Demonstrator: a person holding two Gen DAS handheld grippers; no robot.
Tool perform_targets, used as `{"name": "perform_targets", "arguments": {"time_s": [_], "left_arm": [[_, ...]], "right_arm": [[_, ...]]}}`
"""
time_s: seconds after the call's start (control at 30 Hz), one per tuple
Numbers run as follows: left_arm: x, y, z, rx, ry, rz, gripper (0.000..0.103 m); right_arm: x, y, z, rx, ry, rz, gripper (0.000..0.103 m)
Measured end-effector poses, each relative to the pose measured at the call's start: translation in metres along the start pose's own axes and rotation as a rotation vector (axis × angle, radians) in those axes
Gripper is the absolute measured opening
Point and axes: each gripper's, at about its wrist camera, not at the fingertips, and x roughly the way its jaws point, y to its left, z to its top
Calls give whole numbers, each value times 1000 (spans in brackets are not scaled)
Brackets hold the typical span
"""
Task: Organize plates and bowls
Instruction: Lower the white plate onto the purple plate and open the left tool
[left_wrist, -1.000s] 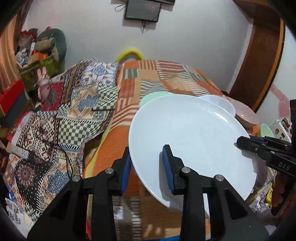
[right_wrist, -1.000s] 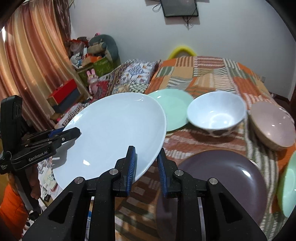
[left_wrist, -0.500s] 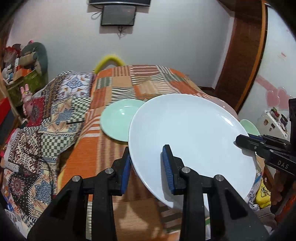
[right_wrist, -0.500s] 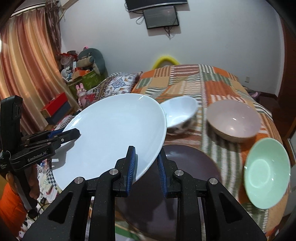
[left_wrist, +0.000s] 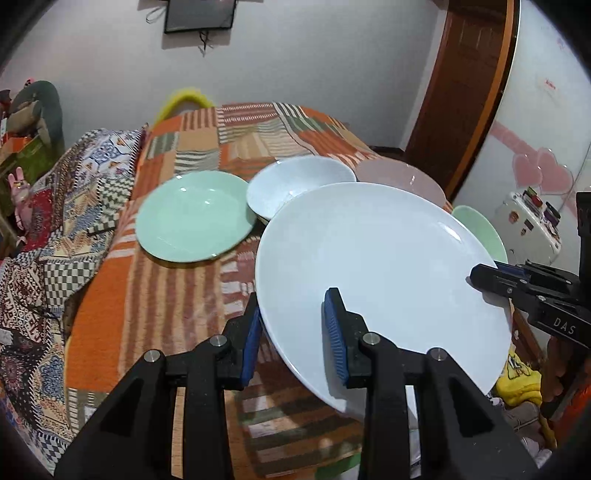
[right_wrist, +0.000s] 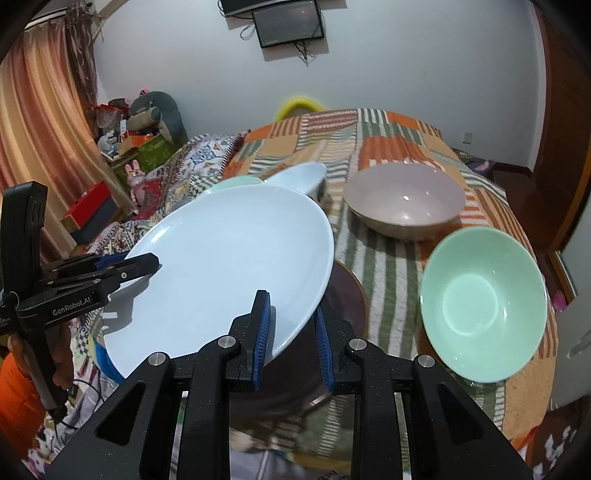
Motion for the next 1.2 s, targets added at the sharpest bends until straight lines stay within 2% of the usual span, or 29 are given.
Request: {"name": "perform_targets", "arguments": {"time_s": [0.5, 0.87, 1.07, 1.2], "left_arm": [[39, -14, -17, 8, 111, 0, 34], [54, -4, -21, -13, 149, 9, 35], [56, -14, -25, 48, 132, 66, 35], [60, -13, -24, 37, 141, 47, 34]], "right_arm": [[19, -20, -22, 37, 94, -19, 21], [26, -17, -25, 5, 109, -38, 21], [26, -16, -23, -17, 106, -63, 22], [24, -15, -22, -29, 107, -77, 23]]}}
